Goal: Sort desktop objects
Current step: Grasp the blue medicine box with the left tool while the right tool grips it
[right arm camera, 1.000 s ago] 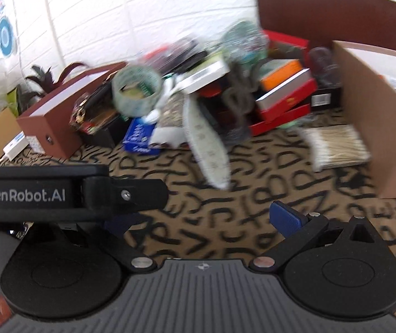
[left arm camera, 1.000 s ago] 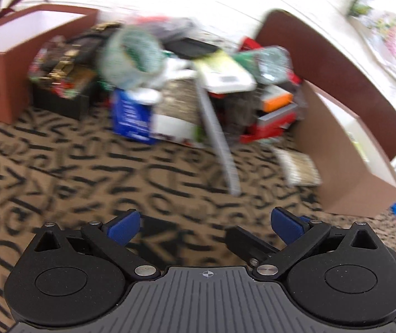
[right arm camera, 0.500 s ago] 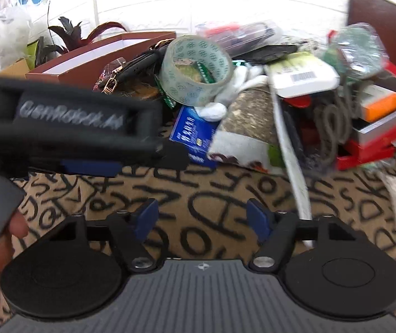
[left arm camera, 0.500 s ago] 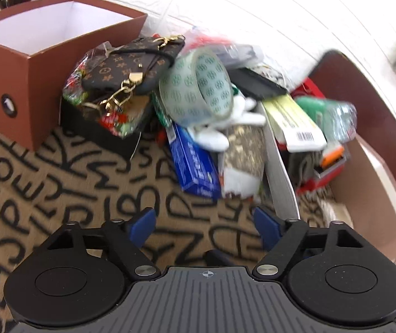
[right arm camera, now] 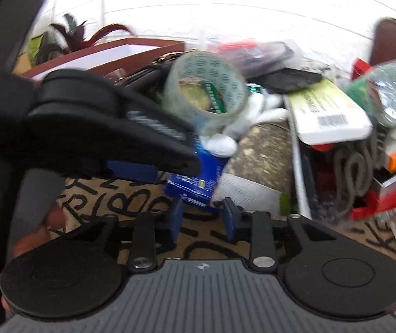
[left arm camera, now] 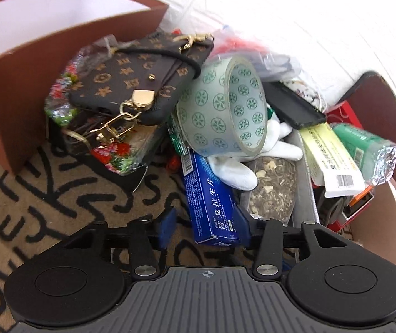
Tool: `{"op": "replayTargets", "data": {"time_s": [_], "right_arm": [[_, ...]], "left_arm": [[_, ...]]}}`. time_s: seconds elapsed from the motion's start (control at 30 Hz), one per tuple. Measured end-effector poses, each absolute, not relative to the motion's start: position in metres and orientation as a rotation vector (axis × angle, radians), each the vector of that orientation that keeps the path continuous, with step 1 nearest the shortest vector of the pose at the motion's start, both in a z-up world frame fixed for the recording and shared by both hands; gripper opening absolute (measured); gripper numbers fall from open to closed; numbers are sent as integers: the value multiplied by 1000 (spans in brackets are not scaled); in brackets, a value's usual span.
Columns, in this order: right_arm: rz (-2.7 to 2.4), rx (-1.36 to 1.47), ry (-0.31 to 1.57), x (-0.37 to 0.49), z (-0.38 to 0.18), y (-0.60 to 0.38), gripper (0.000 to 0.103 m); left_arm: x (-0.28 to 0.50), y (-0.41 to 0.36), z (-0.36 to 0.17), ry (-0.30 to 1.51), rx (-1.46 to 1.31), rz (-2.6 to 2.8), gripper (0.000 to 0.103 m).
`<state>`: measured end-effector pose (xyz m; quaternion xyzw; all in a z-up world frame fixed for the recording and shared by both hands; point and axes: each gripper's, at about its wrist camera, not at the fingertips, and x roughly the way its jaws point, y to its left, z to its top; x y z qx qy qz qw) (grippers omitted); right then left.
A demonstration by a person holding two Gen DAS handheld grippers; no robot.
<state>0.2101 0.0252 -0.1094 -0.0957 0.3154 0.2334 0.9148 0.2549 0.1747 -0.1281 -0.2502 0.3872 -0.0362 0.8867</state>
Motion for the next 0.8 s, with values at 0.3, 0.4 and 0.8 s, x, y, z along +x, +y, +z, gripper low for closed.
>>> {"op": "replayTargets", "data": {"time_s": [0.3, 0.4, 0.8], "right_arm": [[489, -292, 628, 226, -123, 55, 52], [496, -269, 644, 236, -128, 53, 64], [555, -160, 741, 234, -128, 43, 66]], "left_arm": [[278, 177, -137, 858, -456, -100, 52], [284, 181, -141, 864, -481, -107, 48], [251, 179, -133, 878, -424, -140, 33]]}}
